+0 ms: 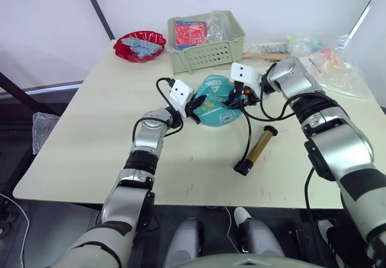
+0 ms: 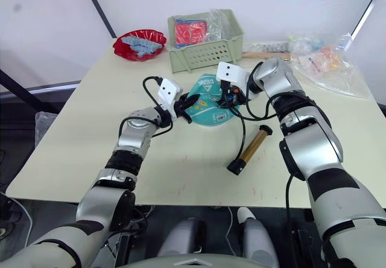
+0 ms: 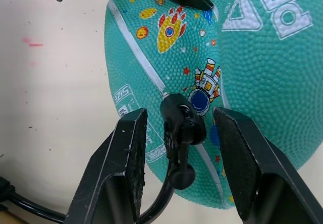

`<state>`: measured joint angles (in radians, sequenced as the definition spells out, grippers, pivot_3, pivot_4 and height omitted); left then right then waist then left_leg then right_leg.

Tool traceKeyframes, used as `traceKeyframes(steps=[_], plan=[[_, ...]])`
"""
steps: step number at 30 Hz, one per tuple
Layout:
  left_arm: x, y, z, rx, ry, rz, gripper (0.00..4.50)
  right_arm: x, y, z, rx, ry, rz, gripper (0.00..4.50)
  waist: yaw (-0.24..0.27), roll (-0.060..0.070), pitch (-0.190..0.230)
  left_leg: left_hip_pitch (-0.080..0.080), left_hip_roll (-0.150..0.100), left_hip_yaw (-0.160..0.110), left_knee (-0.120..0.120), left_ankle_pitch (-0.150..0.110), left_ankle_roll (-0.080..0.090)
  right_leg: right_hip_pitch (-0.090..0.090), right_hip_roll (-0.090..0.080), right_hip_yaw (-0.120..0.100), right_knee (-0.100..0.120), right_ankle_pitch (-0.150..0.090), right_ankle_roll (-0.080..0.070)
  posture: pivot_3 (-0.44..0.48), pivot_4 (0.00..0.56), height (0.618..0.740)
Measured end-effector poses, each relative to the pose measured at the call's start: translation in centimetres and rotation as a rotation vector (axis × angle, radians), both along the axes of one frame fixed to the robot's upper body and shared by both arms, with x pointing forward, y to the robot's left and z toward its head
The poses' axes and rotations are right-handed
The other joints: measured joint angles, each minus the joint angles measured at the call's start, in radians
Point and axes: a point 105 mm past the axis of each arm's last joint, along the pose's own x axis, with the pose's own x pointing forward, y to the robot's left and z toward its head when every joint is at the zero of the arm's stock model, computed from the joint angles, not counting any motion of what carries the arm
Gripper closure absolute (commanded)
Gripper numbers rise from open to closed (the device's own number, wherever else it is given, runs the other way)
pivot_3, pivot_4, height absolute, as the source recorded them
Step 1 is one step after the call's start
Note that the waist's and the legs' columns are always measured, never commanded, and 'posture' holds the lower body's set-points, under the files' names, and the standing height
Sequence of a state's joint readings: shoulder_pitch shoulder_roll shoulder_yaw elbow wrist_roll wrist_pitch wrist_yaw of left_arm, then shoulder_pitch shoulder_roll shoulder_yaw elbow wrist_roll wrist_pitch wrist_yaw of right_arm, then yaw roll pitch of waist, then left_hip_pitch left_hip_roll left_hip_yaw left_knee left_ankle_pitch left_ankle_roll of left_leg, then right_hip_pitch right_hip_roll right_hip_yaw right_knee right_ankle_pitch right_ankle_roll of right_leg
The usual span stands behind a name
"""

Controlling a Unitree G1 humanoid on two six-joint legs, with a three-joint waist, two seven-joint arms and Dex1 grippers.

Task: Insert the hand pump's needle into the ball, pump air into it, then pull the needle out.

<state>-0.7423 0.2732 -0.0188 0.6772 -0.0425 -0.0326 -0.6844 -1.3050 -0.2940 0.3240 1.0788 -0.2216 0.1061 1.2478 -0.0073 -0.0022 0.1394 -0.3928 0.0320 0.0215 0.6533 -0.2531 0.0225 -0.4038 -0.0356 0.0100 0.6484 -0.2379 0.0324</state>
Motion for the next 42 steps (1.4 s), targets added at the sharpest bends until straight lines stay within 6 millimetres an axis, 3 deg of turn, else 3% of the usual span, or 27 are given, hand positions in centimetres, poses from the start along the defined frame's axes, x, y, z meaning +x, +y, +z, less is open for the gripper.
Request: traceKeyframes(steps=[14, 16, 19, 34, 42], plan=[[0.1, 0.0, 0.1, 0.0, -0.001, 0.0, 4.5, -0.1, 0.0, 0.0, -0.002, 0.007, 0.007, 2.34, 0.0, 0.0, 0.0, 0.0, 0.0, 0.0, 0.0, 0.0, 0.0, 0.0, 0.0, 0.0, 0.0, 0.0, 0.0, 0.0, 0.15, 0.738], [0.1, 0.0, 0.1, 0.0, -0.001, 0.0, 4.5, -0.1, 0.0, 0.0, -0.002, 0.007, 0.007, 2.88, 0.0, 0.0, 0.0, 0.0, 0.0, 0.0, 0.0, 0.0, 0.0, 0.0, 0.0, 0.0, 0.0, 0.0, 0.0, 0.0, 0.15, 0.738], [0.1, 0.0, 0.1, 0.0, -0.001, 0.0, 4.5, -0.1, 0.0, 0.0, -0.002, 0.007, 0.008, 4.17, 0.0, 0.0, 0.0, 0.0, 0.0, 0.0, 0.0, 0.0, 0.0, 0.0, 0.0, 0.0, 0.0, 0.0, 0.0, 0.0, 0.15, 0.738], [0.1, 0.0, 0.1, -0.002, 0.001, 0.0, 4.5, -0.2, 0.2, 0.1, -0.029, -0.005, 0.023, 4.19, -0.001, 0.0, 0.0, 0.0, 0.0, 0.0, 0.001, 0.0, 0.0, 0.0, 0.0, 0.0, 0.001, 0.0, 0.0, 0.0, 0.15, 0.738], [0.1, 0.1, -0.2, -0.01, 0.018, 0.01, 4.5, -0.2, 1.5, -0.3, -0.168, -0.094, 0.061, 4.19, -0.006, -0.001, -0.001, 0.006, 0.0, 0.0, 0.001, 0.0, 0.0, 0.001, 0.0, 0.005, 0.007, 0.0, 0.0, 0.0, 0.15, 0.738]])
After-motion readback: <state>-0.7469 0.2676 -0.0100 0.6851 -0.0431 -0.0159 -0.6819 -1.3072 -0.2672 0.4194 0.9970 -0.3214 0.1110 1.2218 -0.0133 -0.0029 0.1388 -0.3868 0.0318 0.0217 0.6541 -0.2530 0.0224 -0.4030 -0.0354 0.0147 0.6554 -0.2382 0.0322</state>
